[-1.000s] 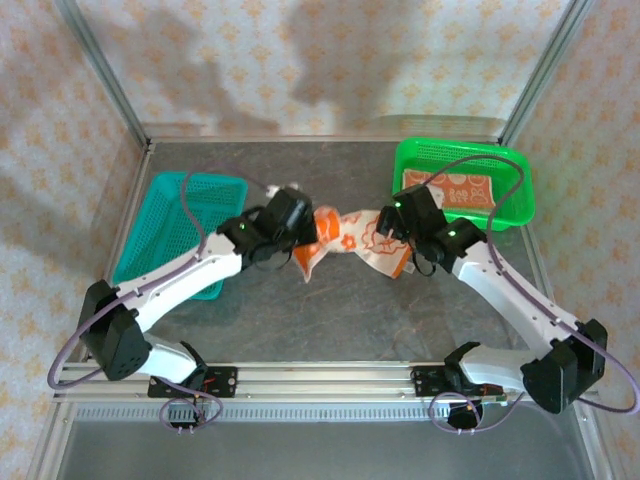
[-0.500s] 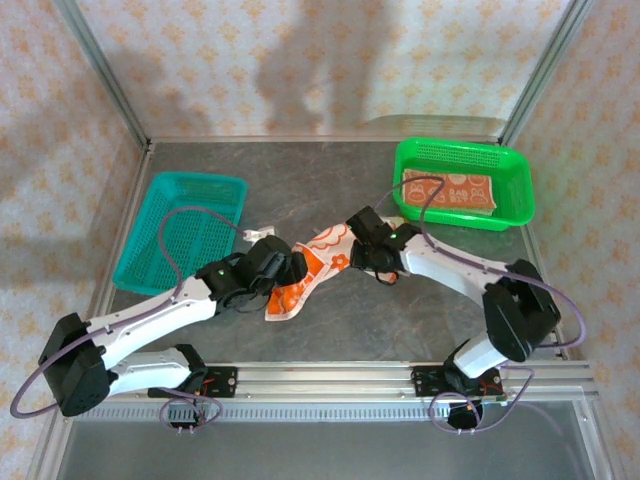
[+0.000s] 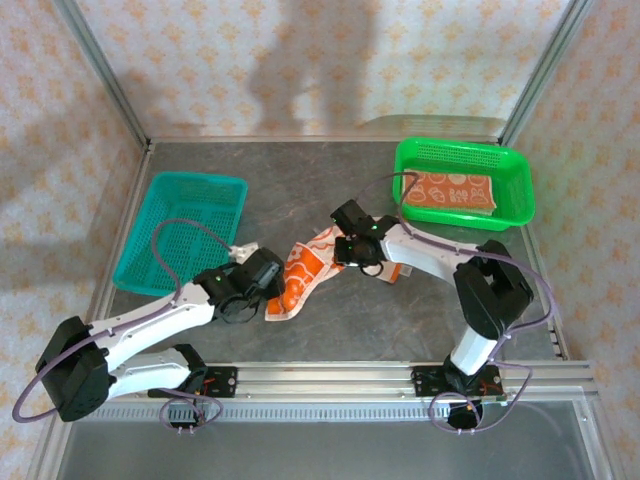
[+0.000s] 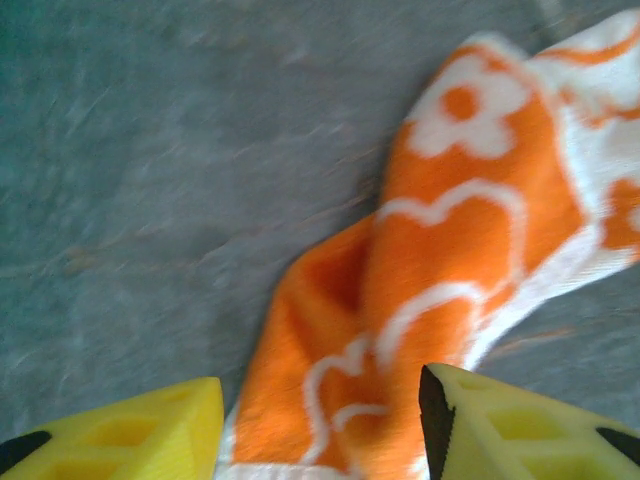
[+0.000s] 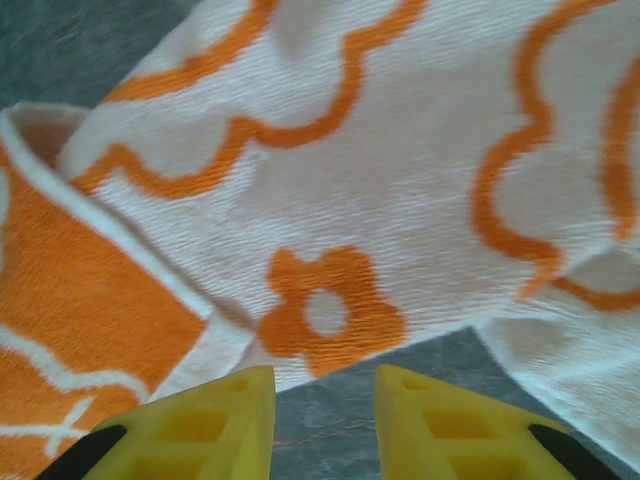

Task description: Fold and stack the towels

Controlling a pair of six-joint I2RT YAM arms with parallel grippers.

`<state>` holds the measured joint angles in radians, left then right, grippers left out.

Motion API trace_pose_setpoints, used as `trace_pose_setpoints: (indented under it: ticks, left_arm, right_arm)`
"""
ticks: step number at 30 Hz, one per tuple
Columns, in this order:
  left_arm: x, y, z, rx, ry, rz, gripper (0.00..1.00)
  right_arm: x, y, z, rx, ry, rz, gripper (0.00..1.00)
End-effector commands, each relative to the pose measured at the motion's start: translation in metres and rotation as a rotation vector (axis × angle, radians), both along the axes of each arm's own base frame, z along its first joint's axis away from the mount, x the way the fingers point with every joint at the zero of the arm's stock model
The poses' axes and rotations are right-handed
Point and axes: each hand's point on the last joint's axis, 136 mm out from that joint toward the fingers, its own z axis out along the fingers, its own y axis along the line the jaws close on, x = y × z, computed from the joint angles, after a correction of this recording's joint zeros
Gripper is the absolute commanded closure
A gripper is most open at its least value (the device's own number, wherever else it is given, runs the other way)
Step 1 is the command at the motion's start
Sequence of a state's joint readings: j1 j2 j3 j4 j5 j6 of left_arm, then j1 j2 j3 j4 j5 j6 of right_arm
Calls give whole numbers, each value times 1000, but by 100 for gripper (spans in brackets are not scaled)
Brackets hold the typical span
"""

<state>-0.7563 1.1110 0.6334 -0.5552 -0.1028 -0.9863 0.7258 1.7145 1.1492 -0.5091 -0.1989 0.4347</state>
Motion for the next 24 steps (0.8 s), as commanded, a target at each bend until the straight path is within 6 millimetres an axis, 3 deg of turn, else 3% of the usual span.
trace_pose_setpoints:
  ticks: [1,10,24]
  left_arm:
    - [-18,14,-14,-14,66,63,50]
    - [-31,6,-36,-57,129,36,64]
    - [-31,-3,-59,-21,190,-2,69]
  right_arm:
    - [1,22,-1,27,7,88,71]
    - [1,37,-24,29,64,124,73]
    - [-1,42,-38,13,92,136,68]
